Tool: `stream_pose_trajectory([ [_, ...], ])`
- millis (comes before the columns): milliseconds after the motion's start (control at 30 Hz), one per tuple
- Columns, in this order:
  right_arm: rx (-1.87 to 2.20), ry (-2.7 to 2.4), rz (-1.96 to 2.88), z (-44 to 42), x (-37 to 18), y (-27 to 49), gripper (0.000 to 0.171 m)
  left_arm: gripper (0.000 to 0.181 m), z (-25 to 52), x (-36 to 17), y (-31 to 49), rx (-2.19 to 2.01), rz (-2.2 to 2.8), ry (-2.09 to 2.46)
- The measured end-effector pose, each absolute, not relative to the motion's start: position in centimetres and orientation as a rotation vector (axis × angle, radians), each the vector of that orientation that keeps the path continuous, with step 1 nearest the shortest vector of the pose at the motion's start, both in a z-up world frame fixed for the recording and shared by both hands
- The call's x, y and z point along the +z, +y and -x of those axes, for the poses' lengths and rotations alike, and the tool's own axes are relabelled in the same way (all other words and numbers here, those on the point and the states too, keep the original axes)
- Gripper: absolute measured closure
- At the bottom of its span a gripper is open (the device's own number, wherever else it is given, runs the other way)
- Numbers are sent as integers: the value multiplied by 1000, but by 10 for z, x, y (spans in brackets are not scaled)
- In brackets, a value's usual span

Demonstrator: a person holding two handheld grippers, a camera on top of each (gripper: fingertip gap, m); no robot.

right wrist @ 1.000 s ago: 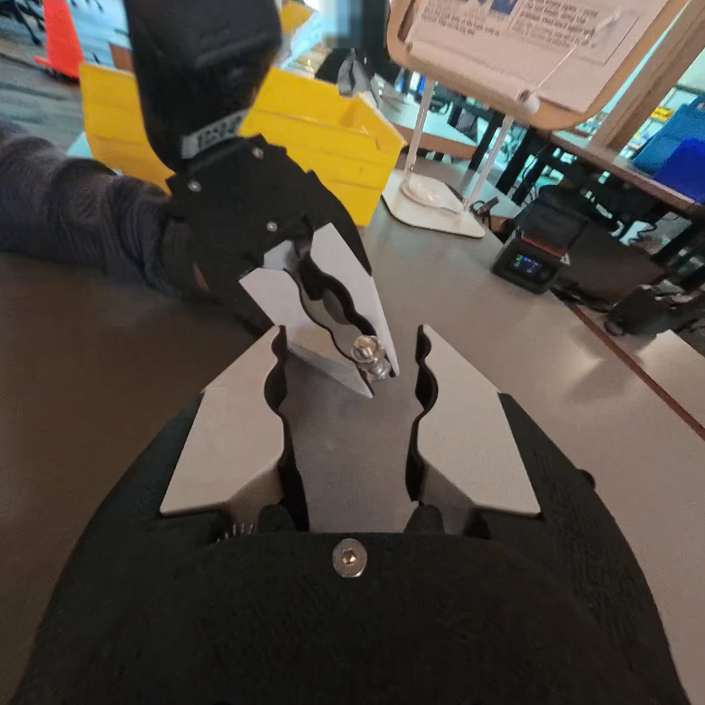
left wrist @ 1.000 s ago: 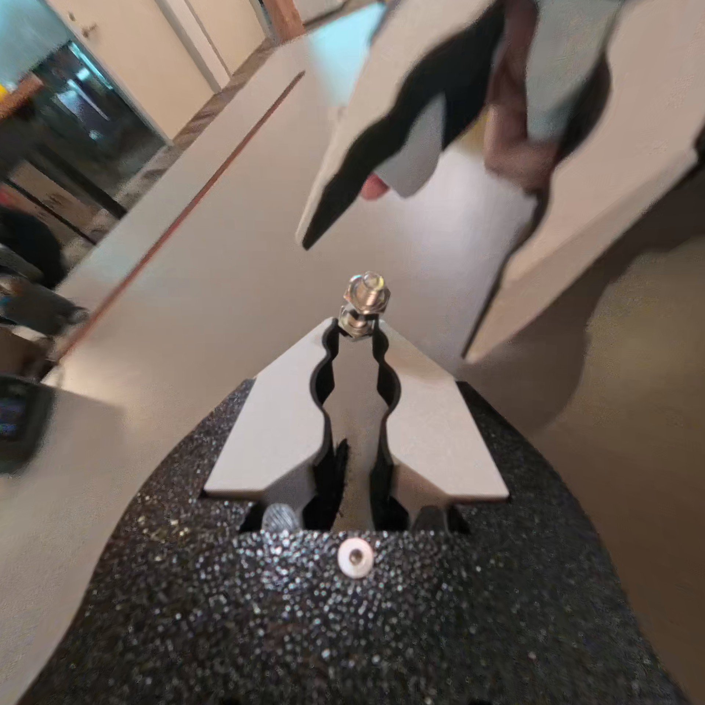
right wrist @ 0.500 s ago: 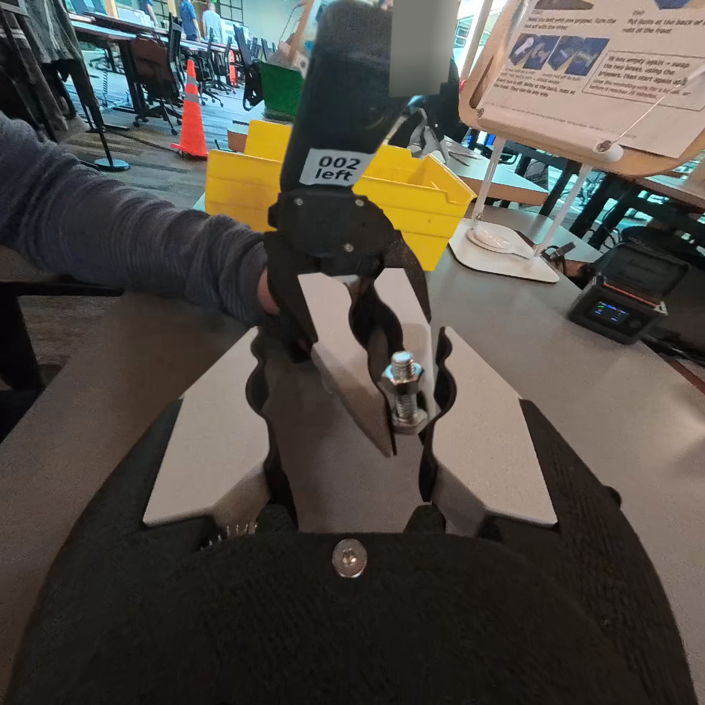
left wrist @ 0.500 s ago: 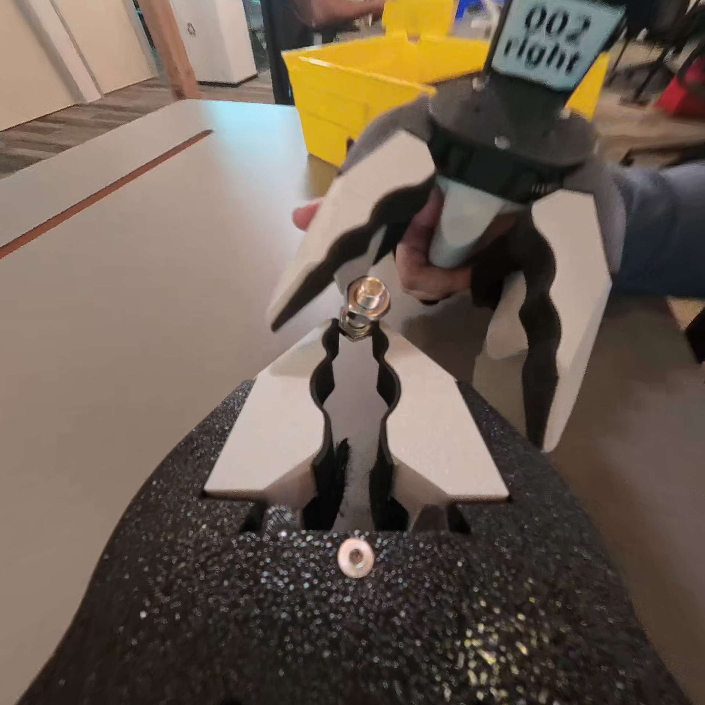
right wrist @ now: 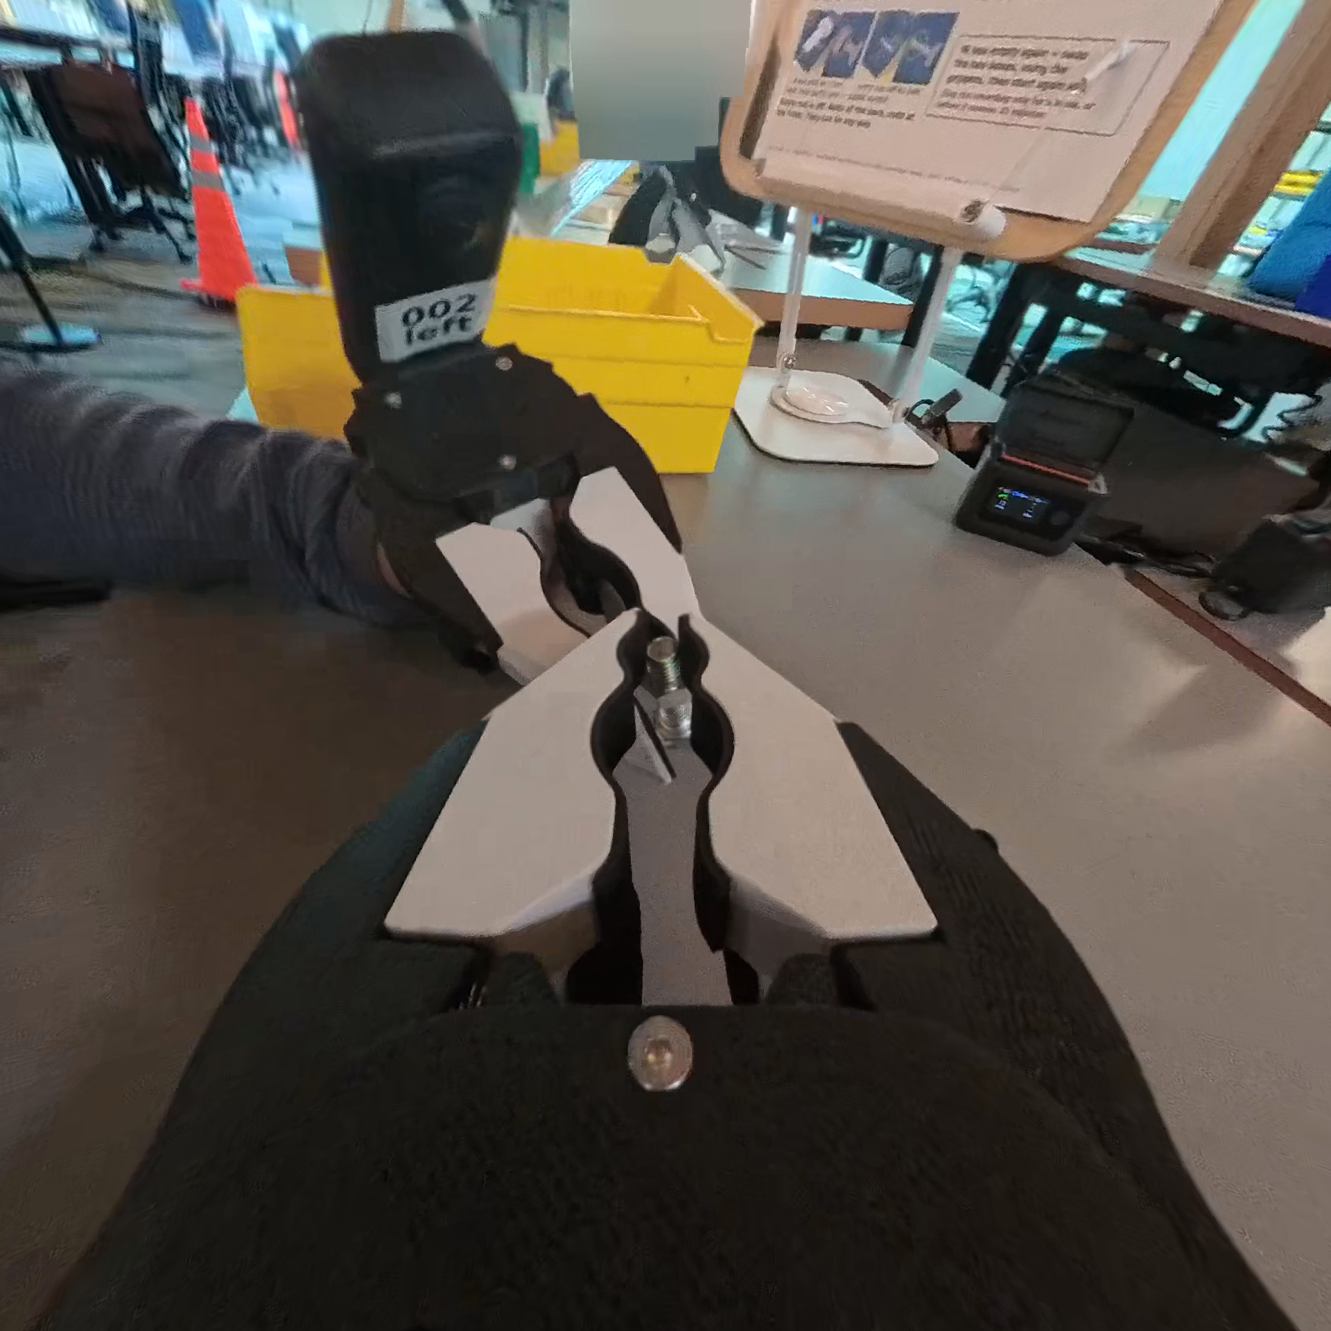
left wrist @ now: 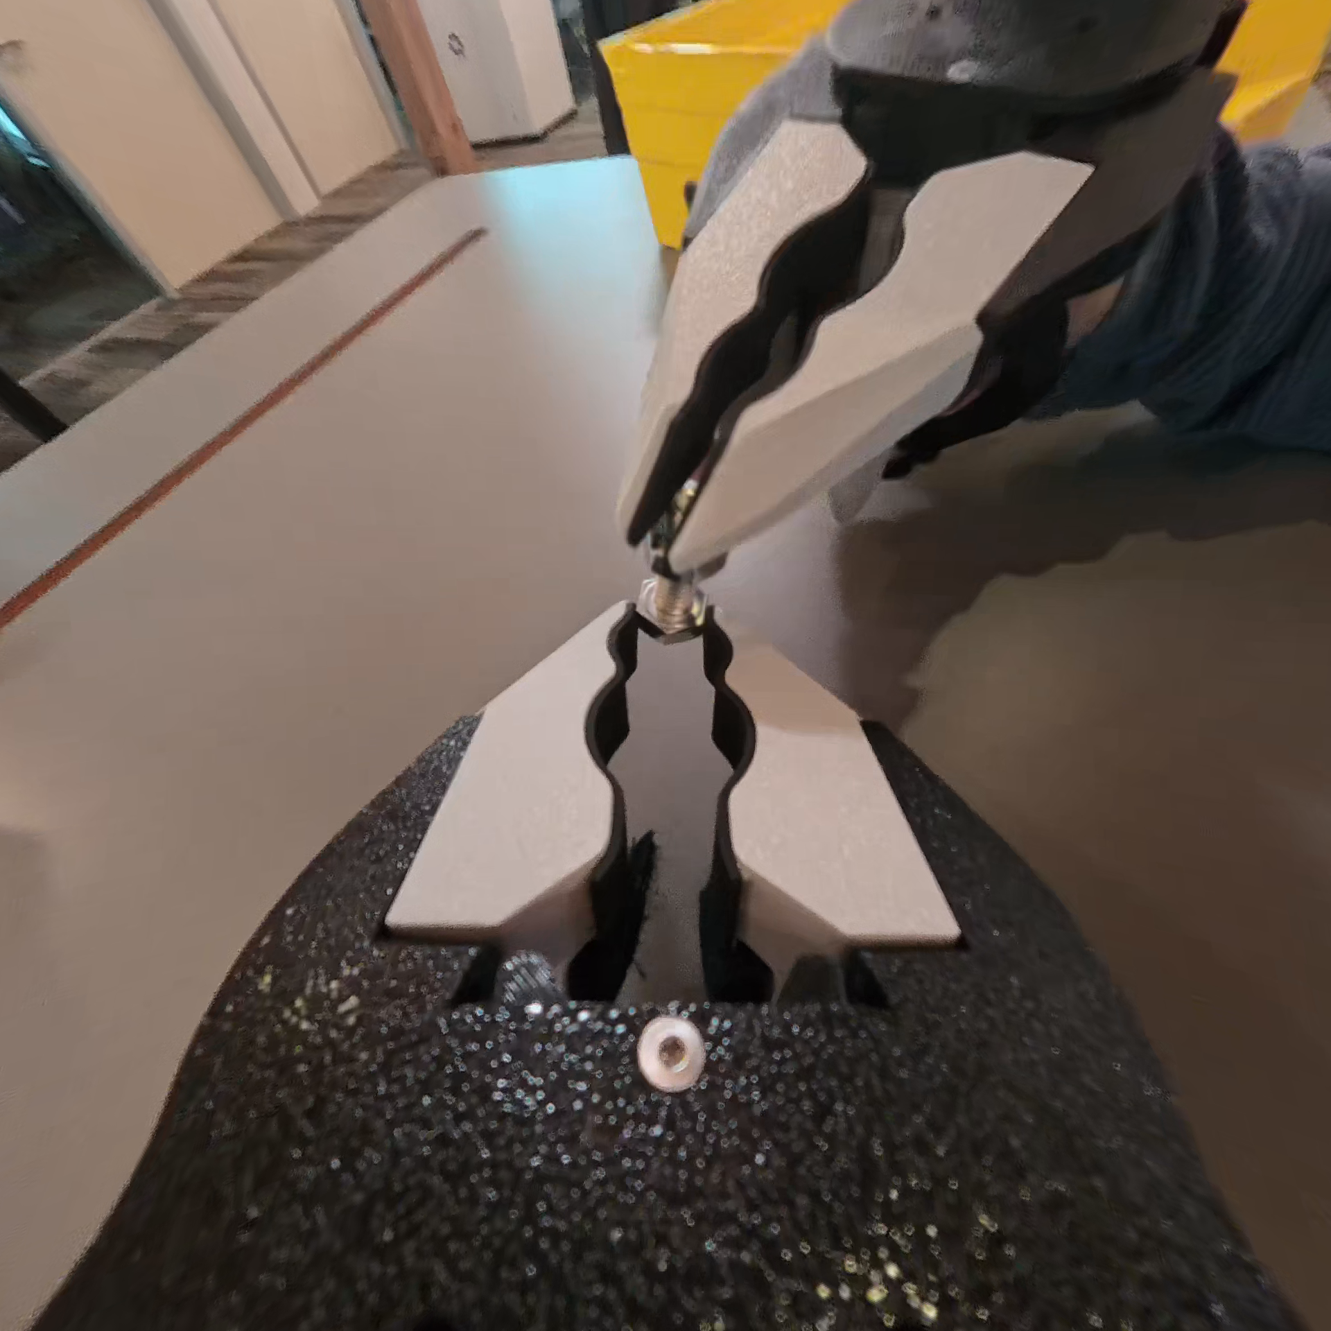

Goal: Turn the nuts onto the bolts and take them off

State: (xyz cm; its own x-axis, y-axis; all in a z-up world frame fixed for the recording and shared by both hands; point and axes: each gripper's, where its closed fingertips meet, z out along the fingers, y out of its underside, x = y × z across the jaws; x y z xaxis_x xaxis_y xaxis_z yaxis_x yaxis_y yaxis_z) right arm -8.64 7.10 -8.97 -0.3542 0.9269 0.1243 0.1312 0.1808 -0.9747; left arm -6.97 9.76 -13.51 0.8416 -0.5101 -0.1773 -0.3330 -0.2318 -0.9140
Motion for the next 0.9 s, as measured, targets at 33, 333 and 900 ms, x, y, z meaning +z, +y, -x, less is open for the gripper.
stream_pose_trajectory([
  [33, 1310, -1607, 1065, 88, -85, 76, 165, 165, 72, -130, 99, -172, 1814, 615],
  [333, 1634, -1387, 1147, 84, -60, 86, 171, 144, 68, -118, 104, -197, 1760, 530],
  [900, 1115, -2142, 1304, 36, -152, 71, 123, 154, 90, -123, 102, -28, 1769, 563],
])
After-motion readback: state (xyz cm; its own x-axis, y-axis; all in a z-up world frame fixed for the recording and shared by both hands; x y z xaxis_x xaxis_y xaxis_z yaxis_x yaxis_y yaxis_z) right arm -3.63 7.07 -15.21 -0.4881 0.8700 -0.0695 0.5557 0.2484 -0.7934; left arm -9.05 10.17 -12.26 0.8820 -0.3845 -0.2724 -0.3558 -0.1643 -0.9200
